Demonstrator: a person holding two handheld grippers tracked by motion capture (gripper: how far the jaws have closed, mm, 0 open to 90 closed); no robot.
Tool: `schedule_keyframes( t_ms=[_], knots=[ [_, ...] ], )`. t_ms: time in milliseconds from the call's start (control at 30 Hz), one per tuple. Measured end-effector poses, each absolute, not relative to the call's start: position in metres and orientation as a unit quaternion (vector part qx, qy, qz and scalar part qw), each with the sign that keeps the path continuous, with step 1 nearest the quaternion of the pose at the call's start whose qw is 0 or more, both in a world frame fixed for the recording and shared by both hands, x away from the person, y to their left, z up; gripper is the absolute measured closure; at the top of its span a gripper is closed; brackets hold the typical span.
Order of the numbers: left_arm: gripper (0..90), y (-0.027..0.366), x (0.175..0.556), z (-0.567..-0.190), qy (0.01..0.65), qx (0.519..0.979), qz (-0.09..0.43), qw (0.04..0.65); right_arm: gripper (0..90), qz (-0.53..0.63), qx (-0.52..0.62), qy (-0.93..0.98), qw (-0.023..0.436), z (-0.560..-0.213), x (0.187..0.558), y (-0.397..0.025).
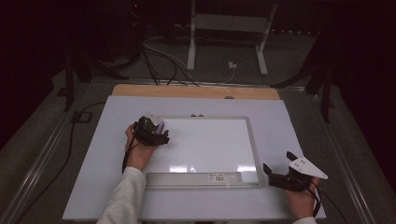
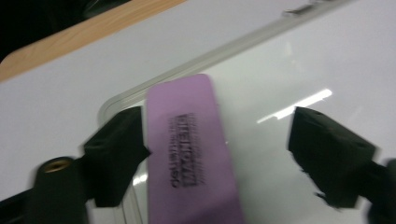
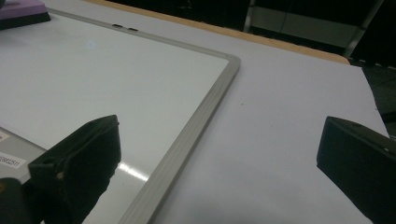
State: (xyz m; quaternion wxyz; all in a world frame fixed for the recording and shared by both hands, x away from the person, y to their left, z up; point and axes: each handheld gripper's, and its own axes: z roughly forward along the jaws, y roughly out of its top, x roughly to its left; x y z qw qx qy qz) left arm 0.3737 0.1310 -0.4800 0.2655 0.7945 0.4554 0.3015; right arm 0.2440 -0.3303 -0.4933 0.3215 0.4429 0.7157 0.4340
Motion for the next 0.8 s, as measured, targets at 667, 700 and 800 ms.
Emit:
schedule_keyframes(
  t_ms=[667,700,800],
  knots=[
    [38.8,0.148,0.367,-0.490,0.444,0.799,0.302,0.270,0.1,0.432,0.442,0.717,0.322,-0.494,0.244,-0.330],
    [42.3,0.146,0.370,-0.491,0.445,0.807,0.298,0.250,0.0,0.433,0.442,0.717,0.321,-0.494,0.244,-0.329],
    [43.5,0.147,0.372,-0.495,0.450,0.808,0.293,0.243,0.0,0.433,0.442,0.717,0.322,-0.493,0.244,-0.329]
  ],
)
